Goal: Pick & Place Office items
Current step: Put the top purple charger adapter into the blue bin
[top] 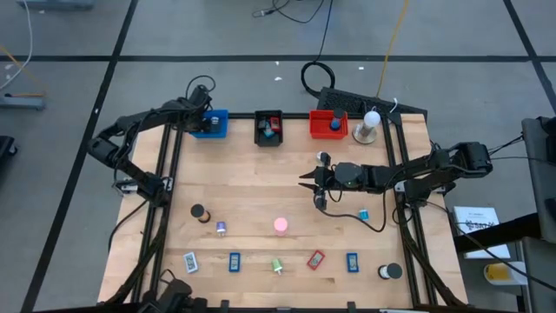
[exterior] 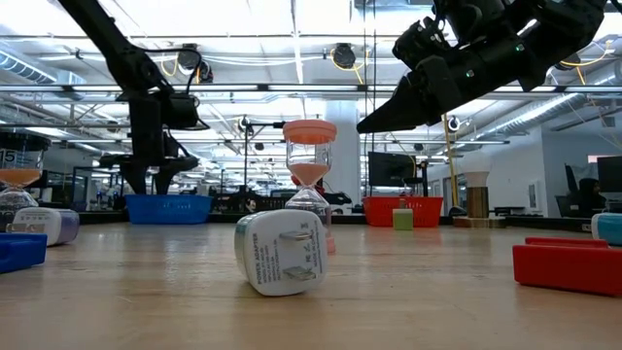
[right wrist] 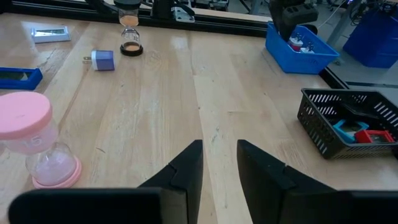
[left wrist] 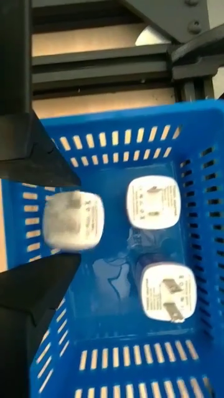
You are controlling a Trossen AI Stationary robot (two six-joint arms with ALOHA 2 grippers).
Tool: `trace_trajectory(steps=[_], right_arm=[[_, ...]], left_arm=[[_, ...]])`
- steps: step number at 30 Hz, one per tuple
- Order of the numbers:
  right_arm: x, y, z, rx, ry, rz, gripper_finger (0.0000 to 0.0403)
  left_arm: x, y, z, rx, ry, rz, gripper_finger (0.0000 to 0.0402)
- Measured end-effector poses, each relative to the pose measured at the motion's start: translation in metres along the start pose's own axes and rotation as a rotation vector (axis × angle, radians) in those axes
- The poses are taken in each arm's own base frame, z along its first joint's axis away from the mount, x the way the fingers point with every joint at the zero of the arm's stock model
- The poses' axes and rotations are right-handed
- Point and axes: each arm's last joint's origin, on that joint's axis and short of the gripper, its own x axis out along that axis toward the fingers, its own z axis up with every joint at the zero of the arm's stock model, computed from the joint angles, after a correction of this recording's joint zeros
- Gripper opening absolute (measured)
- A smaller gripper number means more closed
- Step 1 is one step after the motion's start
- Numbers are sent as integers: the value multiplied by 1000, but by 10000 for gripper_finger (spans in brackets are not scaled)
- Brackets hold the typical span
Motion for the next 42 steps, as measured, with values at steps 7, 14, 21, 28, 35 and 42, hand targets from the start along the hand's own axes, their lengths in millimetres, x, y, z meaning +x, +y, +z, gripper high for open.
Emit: trace_trajectory(steps=[7, 14, 21, 28, 35, 42], right_arm=[[0, 0, 0, 0, 0, 0, 89], [0, 1, 0, 0, -4, 33, 89], [0, 1, 1, 0, -10, 25, 89], [0, 1, 1, -2, -10, 25, 89], [0, 1, 1, 0, -10, 25, 89], [0, 1, 1, 0, -10, 25, 89]], left_arm=[[0, -4, 0, 3, -12, -8, 157], [0, -2, 0, 25, -29, 39, 139], [-10, -3, 5, 64, -61, 39, 155], [-19, -3, 5, 82, -80, 0, 156], [-19, -21, 3, 179, -114, -66, 152], [-15, -21, 3, 195, -102, -70, 72]])
